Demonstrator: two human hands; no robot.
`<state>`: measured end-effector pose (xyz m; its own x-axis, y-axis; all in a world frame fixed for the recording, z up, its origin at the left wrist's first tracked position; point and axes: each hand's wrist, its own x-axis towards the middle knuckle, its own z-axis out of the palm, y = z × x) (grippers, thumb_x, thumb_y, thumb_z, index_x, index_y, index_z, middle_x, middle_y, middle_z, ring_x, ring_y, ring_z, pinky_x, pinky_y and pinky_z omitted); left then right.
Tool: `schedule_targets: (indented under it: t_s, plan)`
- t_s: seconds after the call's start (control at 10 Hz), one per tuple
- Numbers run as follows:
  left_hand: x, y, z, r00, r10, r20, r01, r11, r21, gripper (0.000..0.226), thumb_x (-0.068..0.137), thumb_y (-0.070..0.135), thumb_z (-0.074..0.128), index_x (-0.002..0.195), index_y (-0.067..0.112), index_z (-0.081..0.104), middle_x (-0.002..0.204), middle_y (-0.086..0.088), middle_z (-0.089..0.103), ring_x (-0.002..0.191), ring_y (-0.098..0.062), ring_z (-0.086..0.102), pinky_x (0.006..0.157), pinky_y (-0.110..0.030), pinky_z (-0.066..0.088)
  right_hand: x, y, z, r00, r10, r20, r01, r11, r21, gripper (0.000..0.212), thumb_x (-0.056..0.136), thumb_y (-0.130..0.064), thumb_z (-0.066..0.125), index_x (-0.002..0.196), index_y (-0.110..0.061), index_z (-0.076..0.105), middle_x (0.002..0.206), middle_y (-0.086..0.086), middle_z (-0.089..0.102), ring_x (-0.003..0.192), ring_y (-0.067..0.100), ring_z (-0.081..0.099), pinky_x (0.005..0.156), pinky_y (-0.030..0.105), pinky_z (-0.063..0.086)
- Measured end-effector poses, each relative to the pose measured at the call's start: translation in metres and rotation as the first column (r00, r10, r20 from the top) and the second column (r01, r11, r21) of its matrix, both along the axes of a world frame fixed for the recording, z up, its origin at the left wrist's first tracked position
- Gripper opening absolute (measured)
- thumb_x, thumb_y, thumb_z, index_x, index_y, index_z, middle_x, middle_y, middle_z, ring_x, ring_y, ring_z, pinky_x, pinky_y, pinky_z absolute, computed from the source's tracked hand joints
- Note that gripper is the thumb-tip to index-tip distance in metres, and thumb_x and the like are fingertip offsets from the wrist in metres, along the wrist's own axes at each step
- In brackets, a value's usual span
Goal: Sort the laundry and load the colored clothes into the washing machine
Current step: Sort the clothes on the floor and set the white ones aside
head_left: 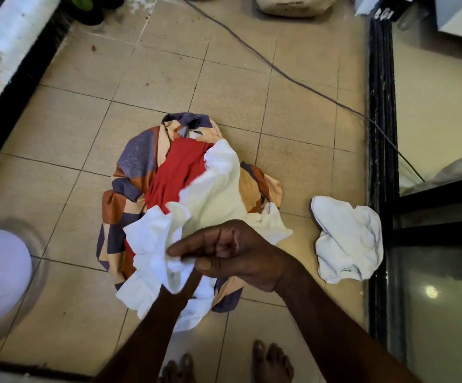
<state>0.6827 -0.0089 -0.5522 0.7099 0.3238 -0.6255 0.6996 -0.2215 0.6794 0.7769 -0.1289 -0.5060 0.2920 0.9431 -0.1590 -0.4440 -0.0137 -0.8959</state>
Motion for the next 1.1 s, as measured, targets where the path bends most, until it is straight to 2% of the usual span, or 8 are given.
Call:
schedule_targets:
  t_s: [0.1,0.2,0.3,0.4,0.5,0.7,0.9,1.1]
  plan:
    - [0.025,-0.001,0.04,0.975,0.172,0.142,-0.137,0.964,-0.227,0.029,0.097,0.002,0.054,0.126,-0.001,0.052,0.097,-0.003,0.059,0.094,-0.01,0.066,0.081,-0.024,0.052,0.018,-0.022,0.017,0.946,-0.325,-0.012,0.323,0.943,-0.085,0.03,0.095,-0.008,0.066,0.125,-0.008,0.068,0.121,-0.001,0.073,0.102,0.012,0.07,0.079,0.028,0.058]
    - [0.033,0.003,0.058,0.937,0.309,0.163,-0.208,0.869,-0.449,0.053,0.075,0.012,0.084,0.119,-0.004,0.058,0.092,0.004,0.065,0.082,0.007,0.068,0.073,-0.013,0.054,0.03,-0.042,0.012,0.751,-0.661,0.013,0.624,0.702,-0.344,0.044,0.088,-0.027,0.072,0.132,-0.023,0.065,0.129,0.005,0.069,0.105,0.017,0.068,0.078,0.037,0.055]
    - [0.054,-0.016,0.091,0.881,0.473,-0.006,-0.233,0.424,-0.875,0.081,0.063,0.031,0.087,0.133,0.005,0.054,0.123,-0.015,0.067,0.11,-0.028,0.065,0.09,-0.047,0.059,0.035,-0.061,-0.011,0.66,-0.704,-0.262,0.525,0.681,-0.51,0.072,0.081,-0.048,0.065,0.148,-0.025,0.049,0.144,0.008,0.06,0.127,0.029,0.06,0.093,0.047,0.052]
    - [0.056,-0.029,0.087,0.934,0.356,-0.034,-0.197,0.435,-0.879,0.044,0.091,0.02,0.056,0.133,0.008,0.054,0.125,-0.013,0.067,0.105,-0.026,0.07,0.083,-0.041,0.062,0.03,-0.06,-0.006,0.701,-0.661,-0.269,0.503,0.725,-0.47,0.073,0.079,-0.031,0.074,0.142,-0.004,0.051,0.113,0.012,0.076,0.102,0.028,0.074,0.085,0.043,0.06]
    - [0.046,-0.034,0.069,0.961,0.277,0.012,-0.176,0.644,-0.745,0.031,0.094,0.017,0.049,0.118,0.004,0.064,0.104,-0.012,0.075,0.088,-0.024,0.075,0.073,-0.034,0.063,0.042,-0.075,0.01,0.681,-0.72,-0.134,0.632,0.67,-0.391,0.071,0.078,-0.008,0.07,0.144,0.006,0.047,0.12,0.02,0.072,0.114,0.039,0.069,0.098,0.052,0.056]
    - [0.01,0.004,0.012,0.938,0.335,-0.091,-0.337,0.816,-0.469,0.019,0.097,0.004,0.053,0.112,0.007,0.064,0.118,-0.024,0.067,0.101,-0.039,0.067,0.075,-0.03,0.06,0.076,-0.171,0.051,0.534,-0.845,-0.005,0.811,0.514,-0.279,0.064,0.082,-0.003,0.058,0.145,0.003,0.047,0.145,0.031,0.052,0.136,0.05,0.048,0.118,0.063,0.032]
    - [-0.02,0.019,-0.05,0.948,0.262,-0.183,-0.301,0.923,-0.238,0.023,0.096,0.01,0.059,0.118,0.01,0.062,0.129,-0.02,0.063,0.108,-0.037,0.063,0.098,-0.049,0.051,0.089,-0.255,0.036,0.423,-0.906,-0.003,0.853,0.399,-0.335,0.043,0.098,-0.005,0.04,0.135,-0.008,0.061,0.136,0.016,0.066,0.123,0.032,0.066,0.1,0.046,0.055]
    - [-0.03,0.021,-0.063,0.974,0.083,-0.213,-0.068,0.994,0.08,0.03,0.087,0.03,0.073,0.114,0.03,0.059,0.127,0.0,0.062,0.117,-0.016,0.06,0.103,-0.032,0.049,0.055,-0.248,-0.066,0.381,-0.793,0.476,0.764,-0.02,-0.645,0.021,0.092,-0.006,0.07,0.112,-0.004,0.065,0.115,0.018,0.07,0.09,0.028,0.069,0.081,0.043,0.058]
